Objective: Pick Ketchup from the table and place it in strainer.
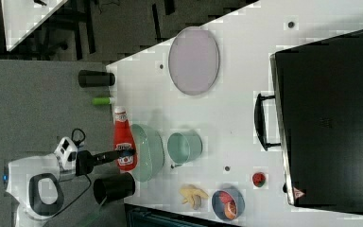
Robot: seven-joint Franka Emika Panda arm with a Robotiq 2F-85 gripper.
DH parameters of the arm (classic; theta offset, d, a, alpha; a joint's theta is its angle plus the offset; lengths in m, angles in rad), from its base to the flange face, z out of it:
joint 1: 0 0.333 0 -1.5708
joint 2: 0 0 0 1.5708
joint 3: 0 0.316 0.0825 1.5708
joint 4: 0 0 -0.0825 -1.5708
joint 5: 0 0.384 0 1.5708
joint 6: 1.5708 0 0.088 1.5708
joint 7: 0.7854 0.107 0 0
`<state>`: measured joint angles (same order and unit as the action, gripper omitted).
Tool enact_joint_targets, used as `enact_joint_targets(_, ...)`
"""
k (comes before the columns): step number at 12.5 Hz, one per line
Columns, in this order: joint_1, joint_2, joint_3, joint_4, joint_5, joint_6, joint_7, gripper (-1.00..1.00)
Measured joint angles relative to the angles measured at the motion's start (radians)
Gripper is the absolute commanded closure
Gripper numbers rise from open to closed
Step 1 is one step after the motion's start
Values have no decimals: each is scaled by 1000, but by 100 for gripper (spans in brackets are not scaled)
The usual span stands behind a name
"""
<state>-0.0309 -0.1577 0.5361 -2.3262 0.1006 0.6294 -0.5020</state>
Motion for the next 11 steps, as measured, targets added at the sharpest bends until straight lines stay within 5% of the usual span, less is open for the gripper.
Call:
enact_joint_targets(4, 20, 162, 155, 4, 9, 194, 202, -24)
enact_joint_targets(9, 39, 378, 188, 6, 15, 414, 377, -24)
enact_joint_targets(11, 36, 456, 191, 6, 12, 456, 392, -49)
